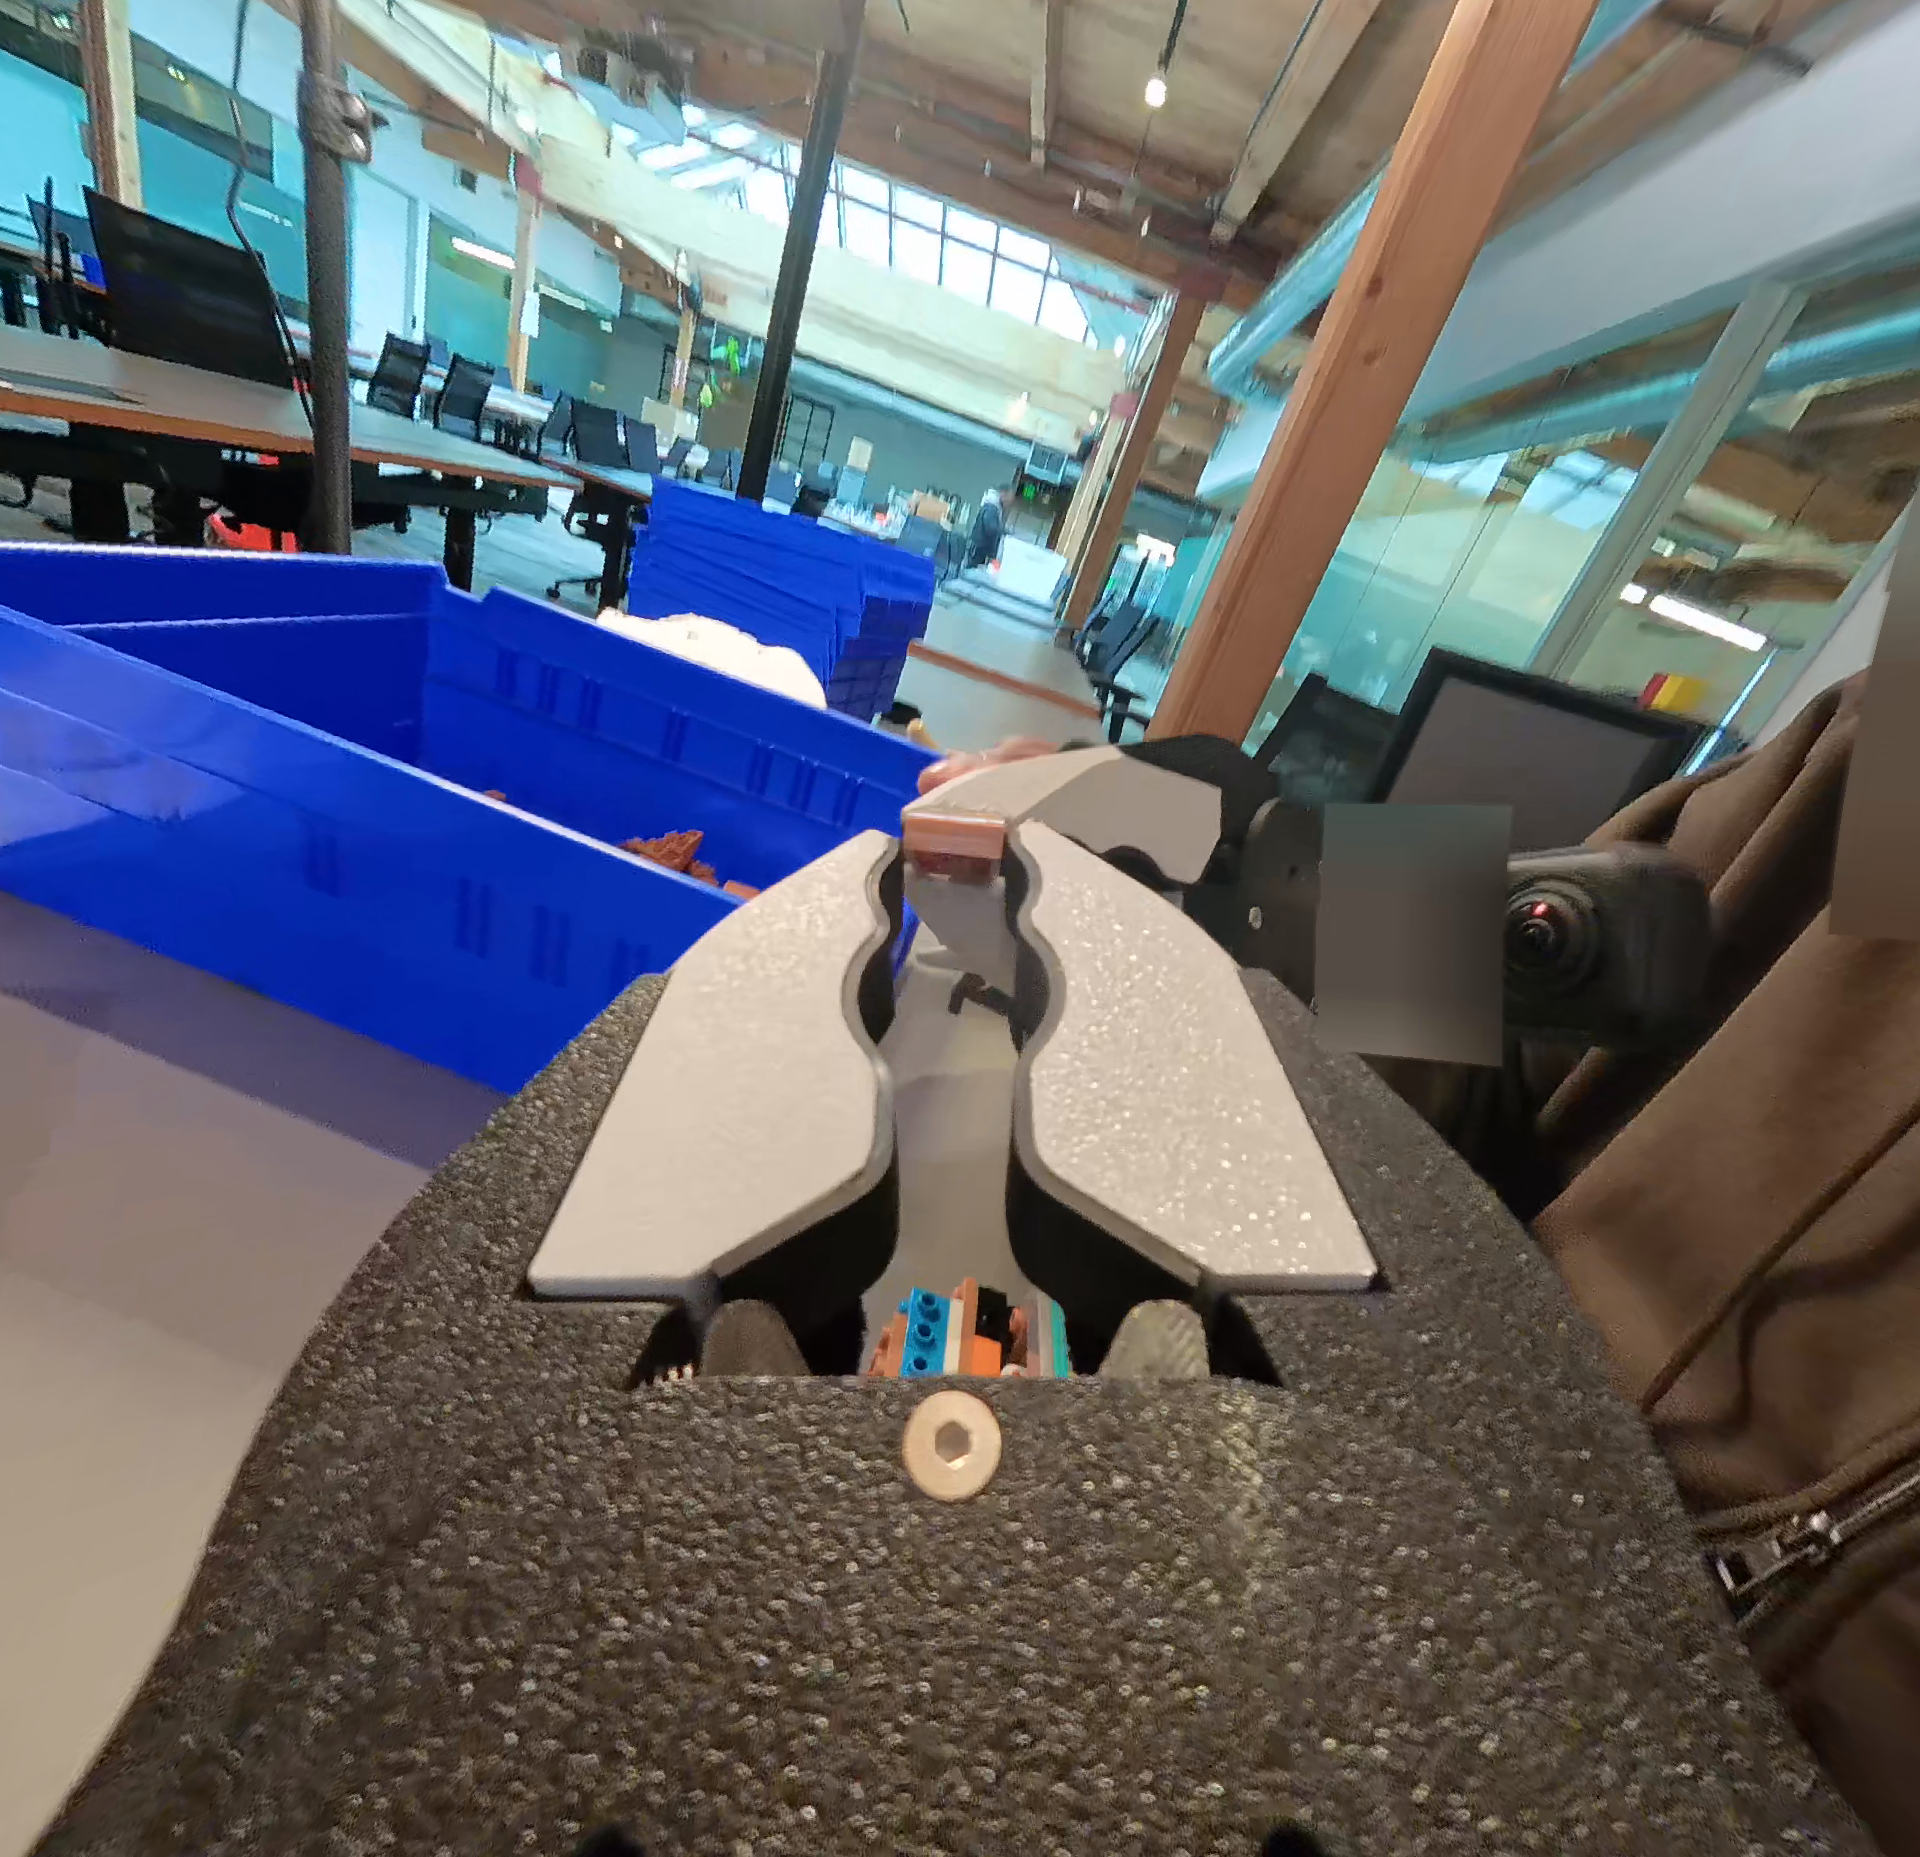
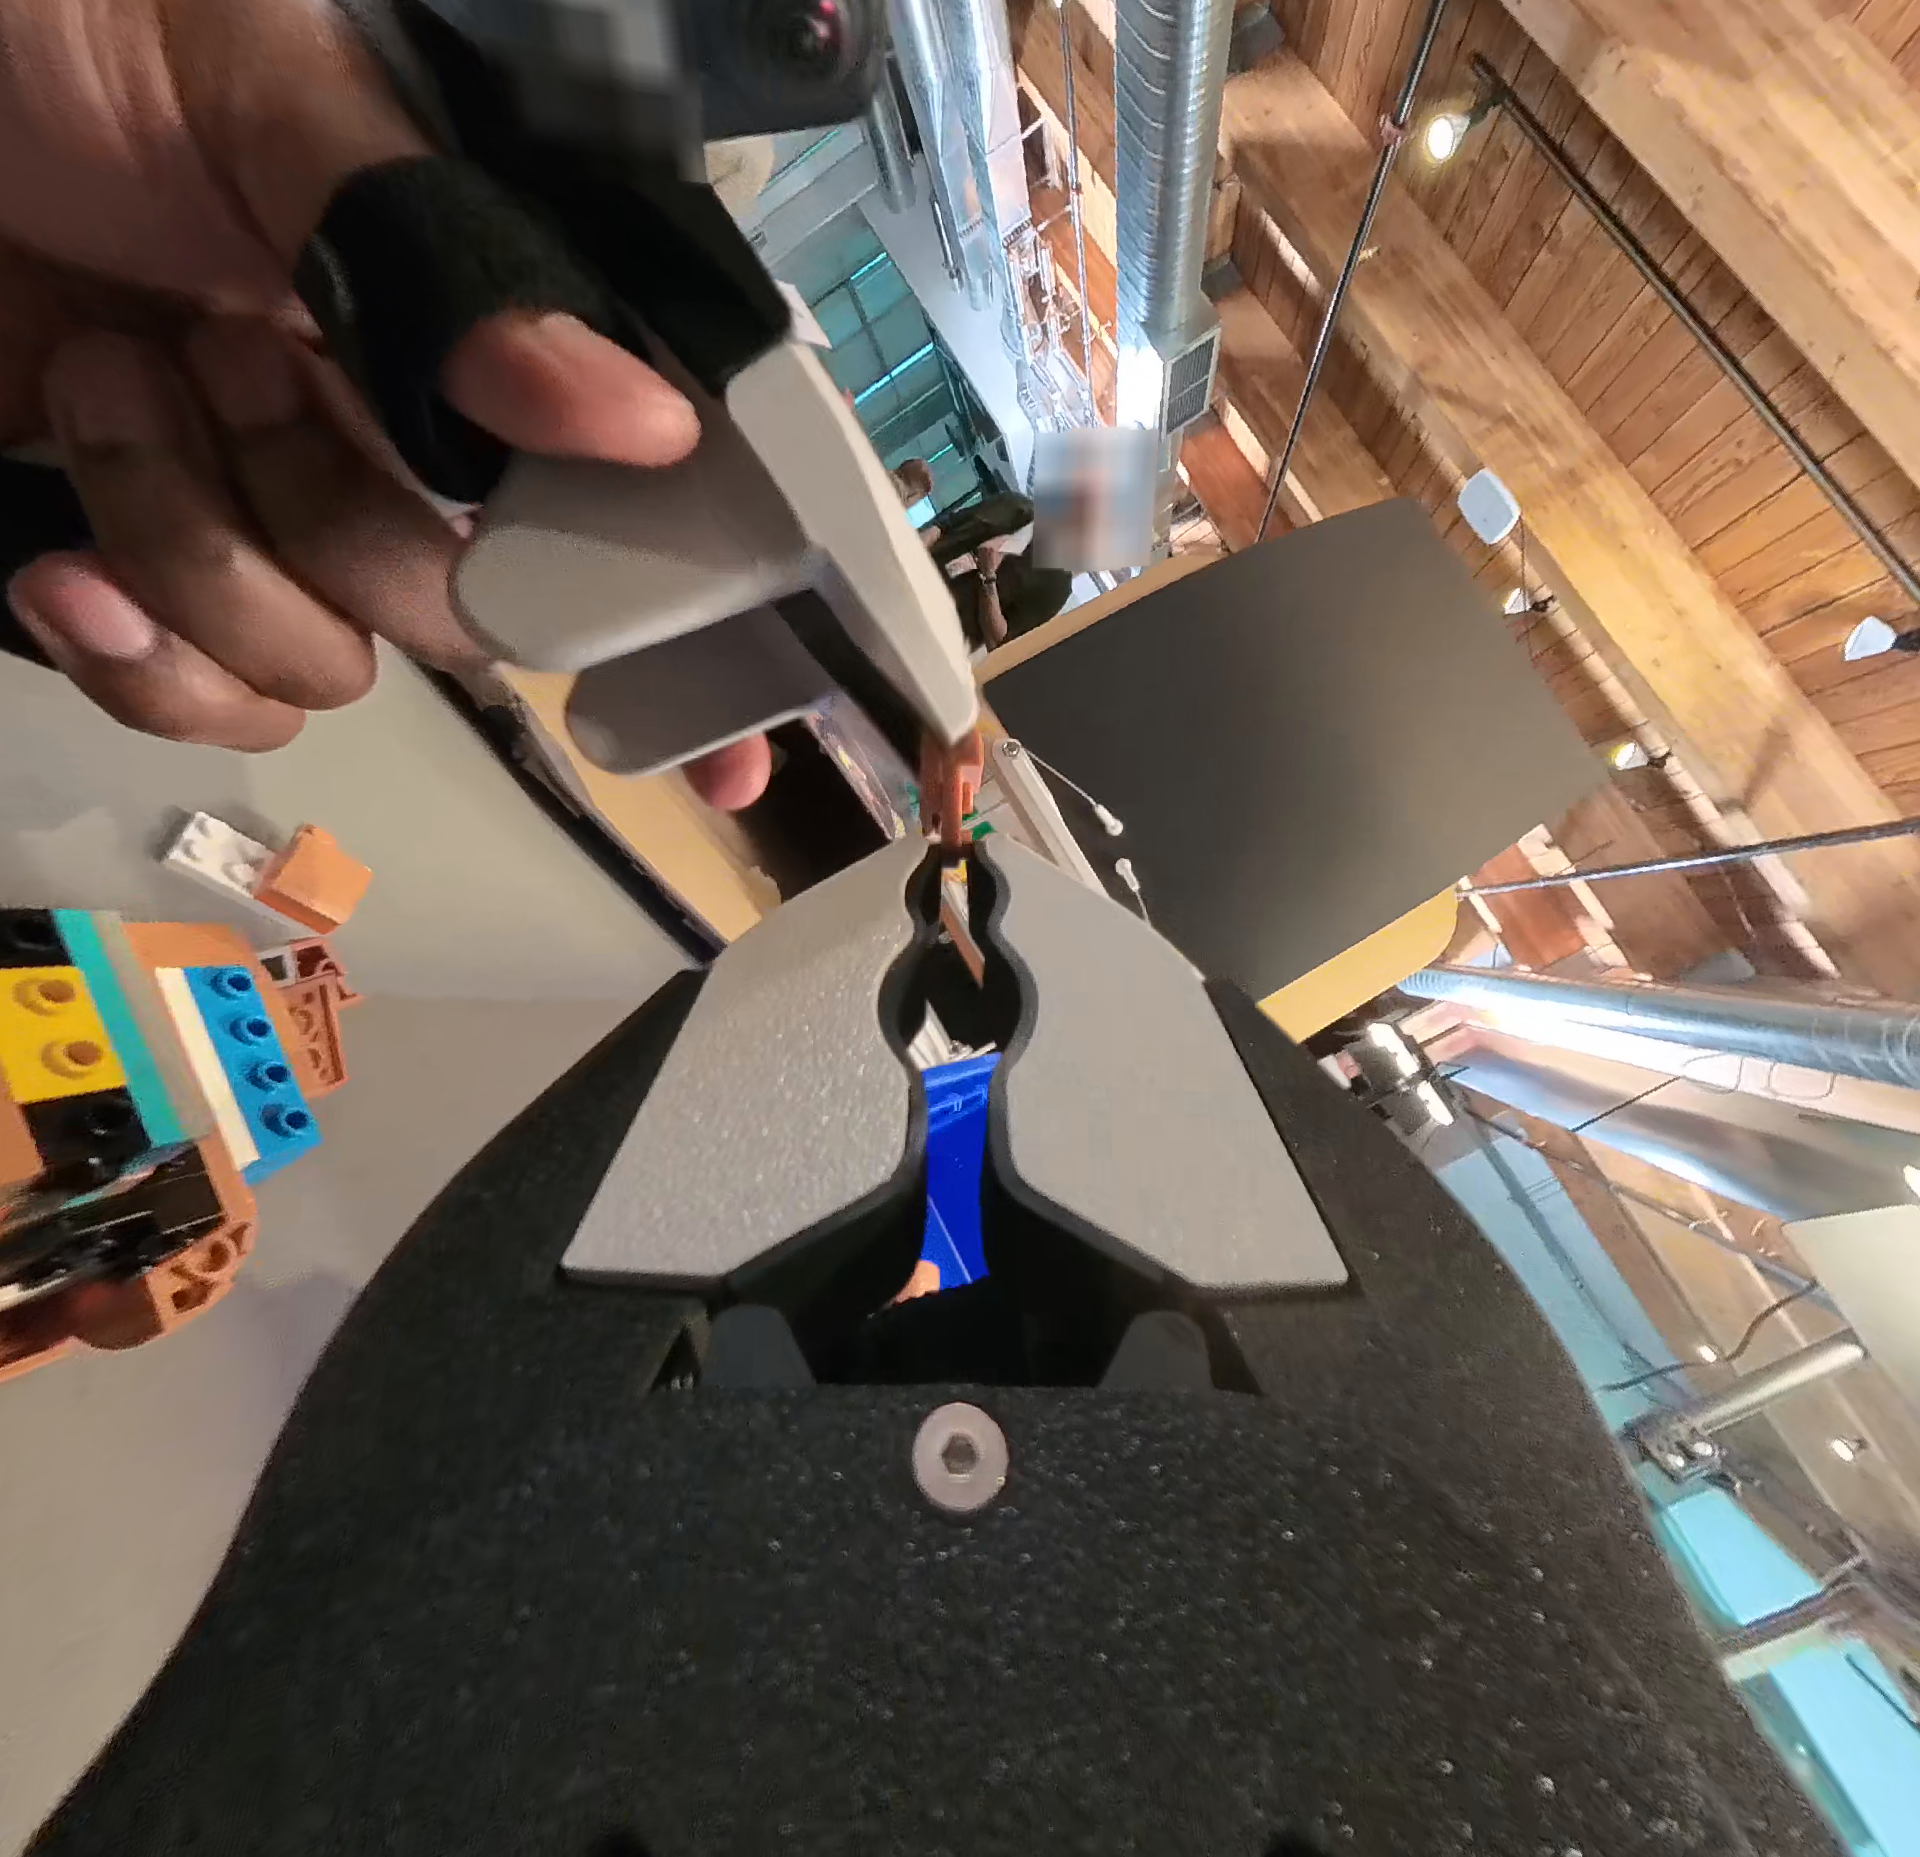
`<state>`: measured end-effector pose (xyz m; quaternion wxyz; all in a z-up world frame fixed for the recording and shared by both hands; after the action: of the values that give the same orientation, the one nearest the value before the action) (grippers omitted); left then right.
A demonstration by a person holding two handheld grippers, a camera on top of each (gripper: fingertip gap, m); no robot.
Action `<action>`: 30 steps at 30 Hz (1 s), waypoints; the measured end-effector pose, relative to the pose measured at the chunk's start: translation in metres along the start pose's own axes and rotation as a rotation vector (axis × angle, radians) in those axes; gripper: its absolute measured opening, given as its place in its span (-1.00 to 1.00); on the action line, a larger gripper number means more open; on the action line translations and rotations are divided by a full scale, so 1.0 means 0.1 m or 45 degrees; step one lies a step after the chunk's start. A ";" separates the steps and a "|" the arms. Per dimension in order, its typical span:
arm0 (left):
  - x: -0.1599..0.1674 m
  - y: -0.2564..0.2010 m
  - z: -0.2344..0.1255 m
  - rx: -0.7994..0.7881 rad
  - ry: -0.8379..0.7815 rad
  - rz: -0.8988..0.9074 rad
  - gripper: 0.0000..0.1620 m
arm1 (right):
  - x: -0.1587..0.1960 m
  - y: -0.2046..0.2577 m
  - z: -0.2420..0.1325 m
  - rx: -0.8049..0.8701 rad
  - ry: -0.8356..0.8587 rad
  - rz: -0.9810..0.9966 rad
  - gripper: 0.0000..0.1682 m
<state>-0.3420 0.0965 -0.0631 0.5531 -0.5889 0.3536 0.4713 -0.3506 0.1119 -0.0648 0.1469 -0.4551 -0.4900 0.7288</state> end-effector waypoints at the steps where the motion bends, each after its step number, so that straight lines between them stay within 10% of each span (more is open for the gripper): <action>1: -0.04 0.01 -0.02 0.009 -0.038 -0.024 -0.76 | 0.01 -0.01 0.00 -0.001 0.007 0.015 -0.96; 30: 0.05 -0.12 -0.03 0.224 0.009 -0.136 -0.80 | -0.20 0.08 -0.10 -0.044 -0.139 -0.122 -0.88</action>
<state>-0.3291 0.0954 -0.0641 0.6258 -0.5578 0.3636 0.4063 -0.3295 0.1007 -0.0621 0.1469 -0.3931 -0.5308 0.7363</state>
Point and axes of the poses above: each gripper's, where its closed fingertips meet, z out along the fingers, x out of its underside, y = z × x across the jaws, the point moved 1 cm from there along -z, back along the fingers, and after that the axes turned 6 degrees about y, right-handed, at the moved point
